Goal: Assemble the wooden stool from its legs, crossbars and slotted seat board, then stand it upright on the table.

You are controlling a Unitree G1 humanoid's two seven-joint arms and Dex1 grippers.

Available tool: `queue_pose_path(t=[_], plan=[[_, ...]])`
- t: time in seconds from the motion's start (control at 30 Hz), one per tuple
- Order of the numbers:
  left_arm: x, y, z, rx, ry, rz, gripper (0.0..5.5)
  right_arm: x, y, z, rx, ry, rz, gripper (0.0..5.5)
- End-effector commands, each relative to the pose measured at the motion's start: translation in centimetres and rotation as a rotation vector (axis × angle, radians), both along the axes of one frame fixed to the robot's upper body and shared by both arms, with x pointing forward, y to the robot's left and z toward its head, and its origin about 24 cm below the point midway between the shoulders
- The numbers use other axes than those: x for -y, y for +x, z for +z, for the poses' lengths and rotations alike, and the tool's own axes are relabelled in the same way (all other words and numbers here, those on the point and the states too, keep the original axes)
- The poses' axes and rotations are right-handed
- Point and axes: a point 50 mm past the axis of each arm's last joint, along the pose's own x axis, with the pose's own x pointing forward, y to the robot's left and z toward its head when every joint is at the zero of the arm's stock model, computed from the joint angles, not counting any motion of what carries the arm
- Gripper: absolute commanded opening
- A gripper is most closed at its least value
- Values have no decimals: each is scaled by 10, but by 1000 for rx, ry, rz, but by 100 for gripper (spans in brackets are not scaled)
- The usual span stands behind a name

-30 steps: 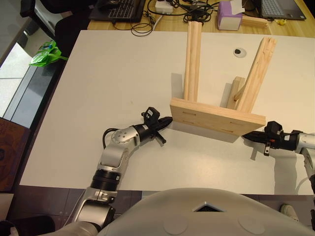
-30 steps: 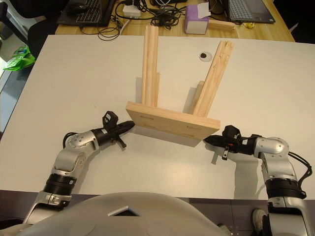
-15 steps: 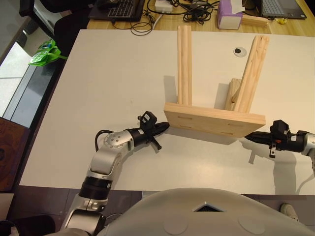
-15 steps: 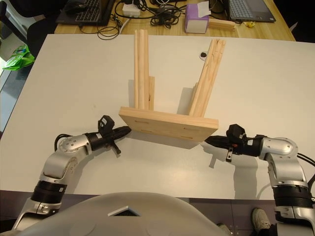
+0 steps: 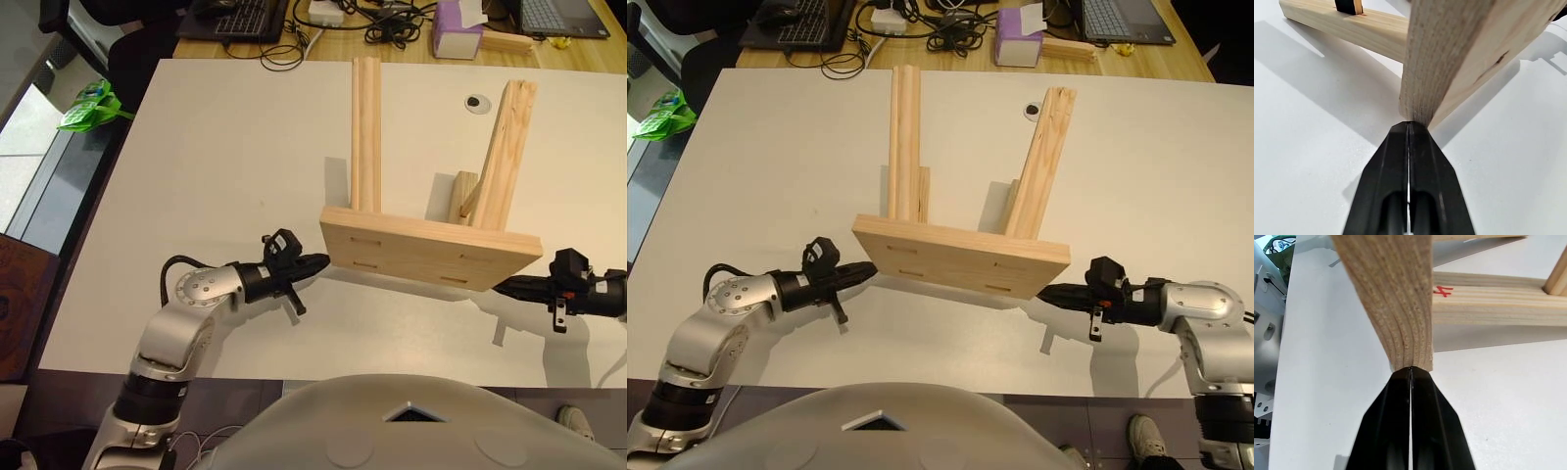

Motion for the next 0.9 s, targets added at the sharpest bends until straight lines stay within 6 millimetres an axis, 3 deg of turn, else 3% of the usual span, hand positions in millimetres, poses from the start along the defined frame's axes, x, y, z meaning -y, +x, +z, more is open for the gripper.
queue_pose_path(t=[0.03, 0.47, 0.9], plan=[[15, -5, 27, 30, -133, -128, 3, -10, 3, 16, 43, 82, 52, 0], [15, -6, 49, 39, -207, -131, 3, -10, 5, 46, 62, 162, 38, 0], [11, 5, 76, 111, -257, -120, 3, -14, 13, 72, 96, 255, -18, 0]])
